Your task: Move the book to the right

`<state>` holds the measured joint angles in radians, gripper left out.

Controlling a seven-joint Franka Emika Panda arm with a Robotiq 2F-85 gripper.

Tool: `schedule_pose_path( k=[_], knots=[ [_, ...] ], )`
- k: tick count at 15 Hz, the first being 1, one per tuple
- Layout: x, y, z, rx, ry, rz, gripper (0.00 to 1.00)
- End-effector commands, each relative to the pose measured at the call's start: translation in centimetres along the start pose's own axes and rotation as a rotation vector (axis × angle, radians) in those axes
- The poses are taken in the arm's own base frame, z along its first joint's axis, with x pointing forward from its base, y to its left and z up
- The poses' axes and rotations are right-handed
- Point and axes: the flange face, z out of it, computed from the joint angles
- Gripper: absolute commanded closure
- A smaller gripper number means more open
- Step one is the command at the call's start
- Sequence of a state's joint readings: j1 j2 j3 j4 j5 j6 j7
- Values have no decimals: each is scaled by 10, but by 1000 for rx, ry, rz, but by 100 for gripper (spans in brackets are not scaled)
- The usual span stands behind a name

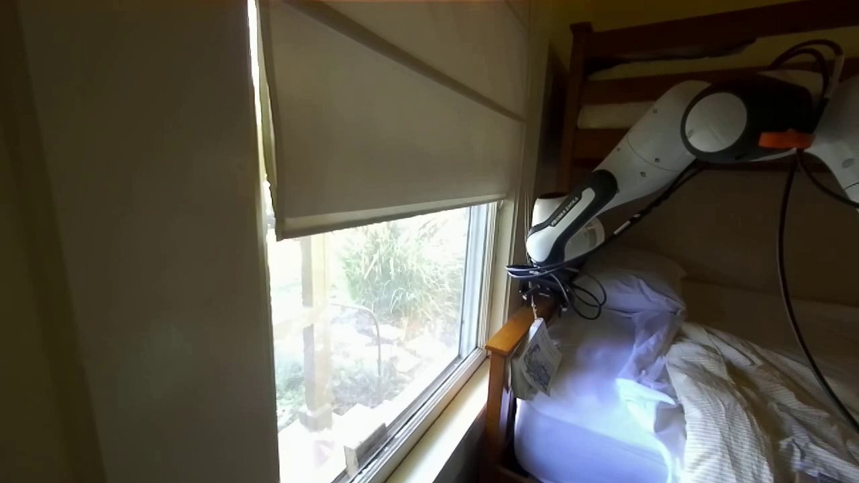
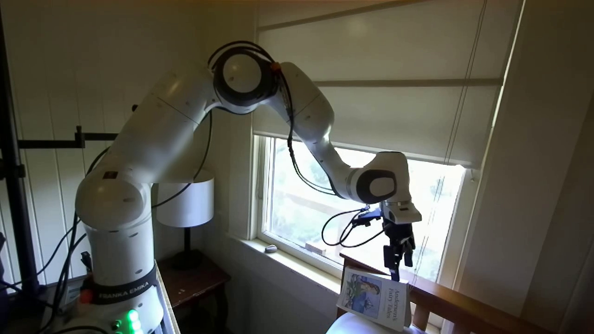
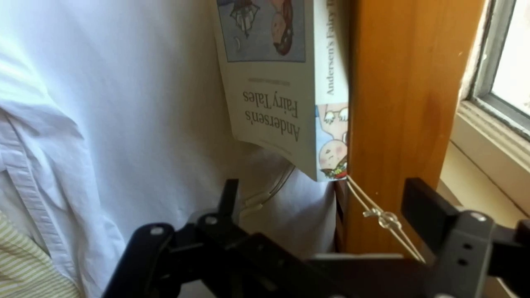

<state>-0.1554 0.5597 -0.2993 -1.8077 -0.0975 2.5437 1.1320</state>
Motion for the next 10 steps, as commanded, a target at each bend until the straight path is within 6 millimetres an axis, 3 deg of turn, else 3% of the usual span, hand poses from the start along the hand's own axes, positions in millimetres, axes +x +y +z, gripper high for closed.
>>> schedule_pose_path(
  k=[1, 8, 10],
  knots=[
    [8, -13, 16, -15, -24, 18, 0],
    [8, -27, 40, -63, -23, 7, 0],
    [7, -27, 41, -68, -20, 7, 21]
  ],
)
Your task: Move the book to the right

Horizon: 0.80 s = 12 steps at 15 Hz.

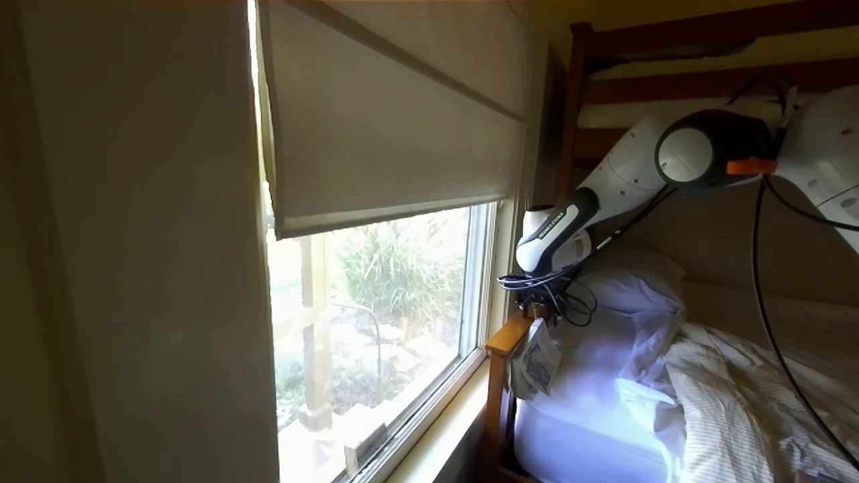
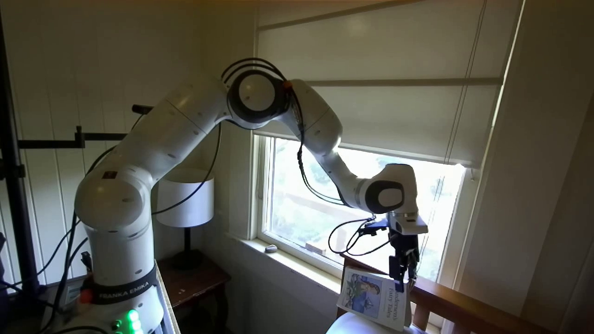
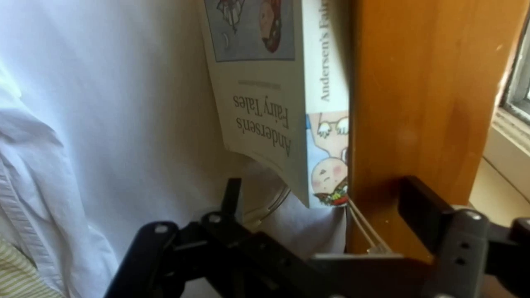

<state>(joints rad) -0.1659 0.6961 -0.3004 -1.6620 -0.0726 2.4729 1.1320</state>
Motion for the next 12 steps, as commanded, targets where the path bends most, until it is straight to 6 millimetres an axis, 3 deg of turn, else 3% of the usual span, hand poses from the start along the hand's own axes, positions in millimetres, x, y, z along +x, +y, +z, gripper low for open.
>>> schedule_pose_path(
  k=[1, 9, 11, 12],
  knots=[
    [3, -7, 1, -2, -10, 3, 32],
    [-15, 3, -6, -2, -18, -19, 89],
    [-19, 7, -7, -17, -22, -25, 98],
    [-21, 9, -8, -18, -22, -24, 94]
  ],
)
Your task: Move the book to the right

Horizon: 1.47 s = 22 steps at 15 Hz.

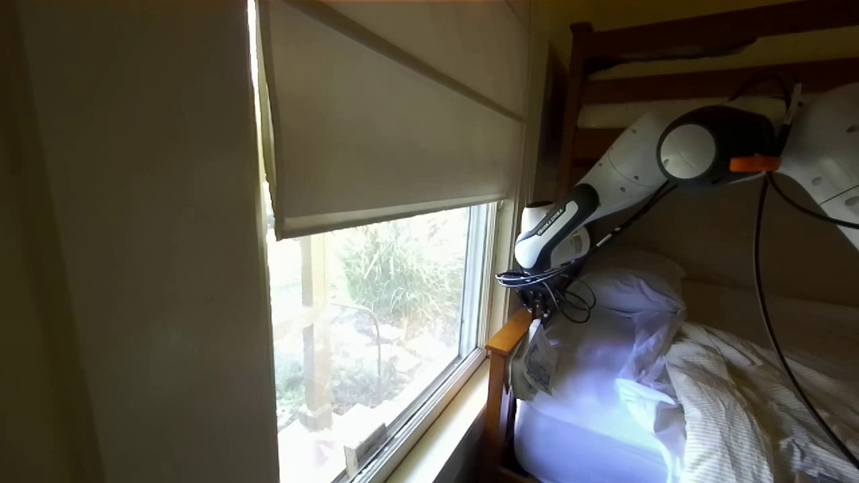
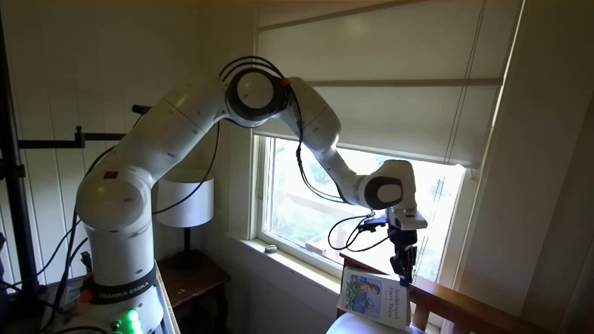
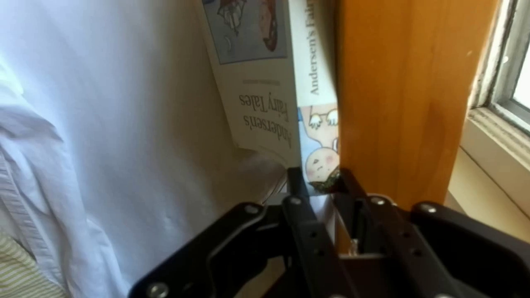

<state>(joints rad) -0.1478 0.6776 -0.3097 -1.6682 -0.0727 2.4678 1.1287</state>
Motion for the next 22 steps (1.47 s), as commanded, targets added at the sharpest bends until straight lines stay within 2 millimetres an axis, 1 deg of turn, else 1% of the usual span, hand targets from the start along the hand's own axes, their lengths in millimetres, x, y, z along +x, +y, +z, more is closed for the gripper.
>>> schedule_pose_path(
  k=[1, 3, 5, 8, 11, 13, 15, 20, 22],
  knots=[
    [-18, 13, 1, -24, -28, -11, 94],
    [-11, 19, -11, -5, -40, -4, 94],
    [3, 31, -27, 20, -42, 27, 94],
    [39, 58, -53, 67, 0, 124, 94],
    [89, 86, -74, 103, 32, 259, 94],
    [120, 104, -82, 107, 38, 342, 94],
    [141, 120, -87, 109, 48, 403, 94],
    [169, 160, -97, 82, 119, 491, 94],
    [176, 171, -97, 56, 162, 531, 94]
  ],
)
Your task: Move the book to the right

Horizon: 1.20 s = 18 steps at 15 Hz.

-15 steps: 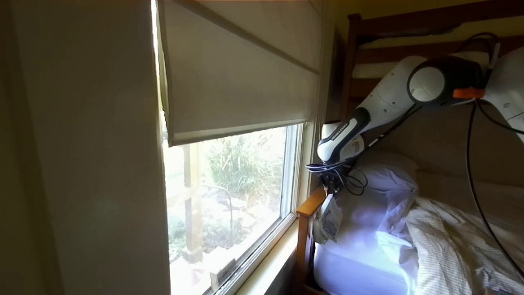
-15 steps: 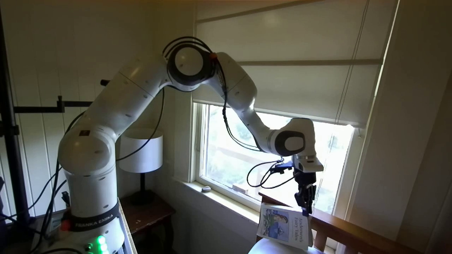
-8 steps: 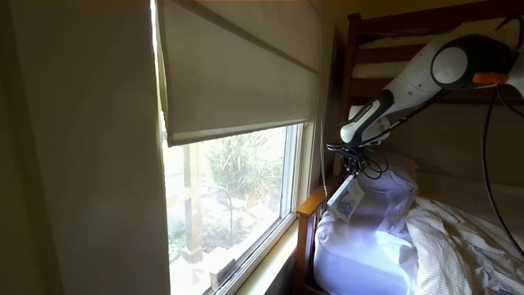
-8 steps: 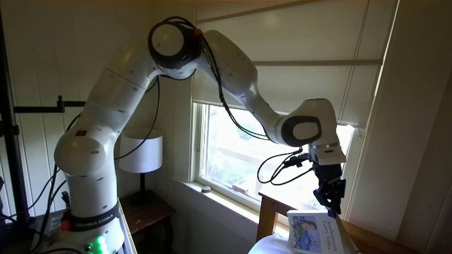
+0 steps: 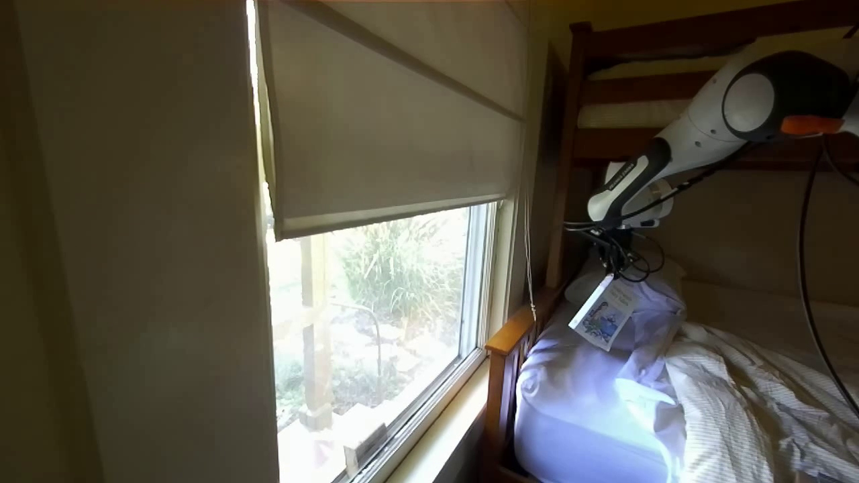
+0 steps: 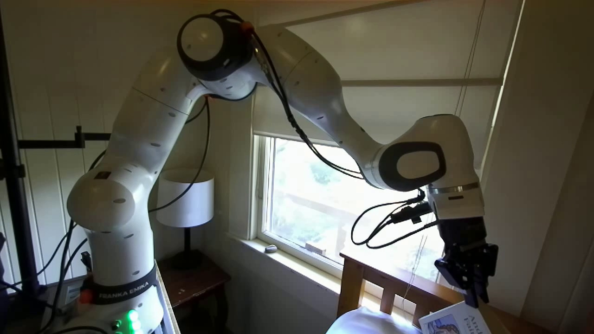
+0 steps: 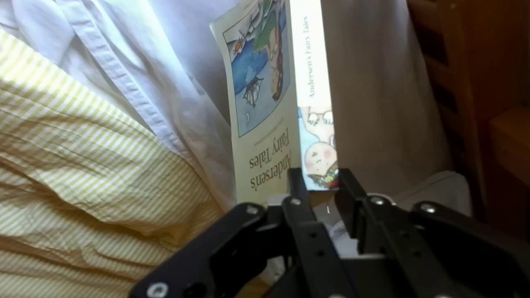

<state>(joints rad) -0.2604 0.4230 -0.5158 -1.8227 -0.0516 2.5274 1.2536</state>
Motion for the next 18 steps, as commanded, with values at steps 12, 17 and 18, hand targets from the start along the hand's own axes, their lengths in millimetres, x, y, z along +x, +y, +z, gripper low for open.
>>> schedule_pose_path(
  k=[12, 17, 18],
  knots=[
    [-8, 23, -17, -57, 375, 98, 94],
    [-50, 10, 3, -32, 370, 75, 94],
    [-58, 9, 9, -39, 366, 70, 94]
  ],
)
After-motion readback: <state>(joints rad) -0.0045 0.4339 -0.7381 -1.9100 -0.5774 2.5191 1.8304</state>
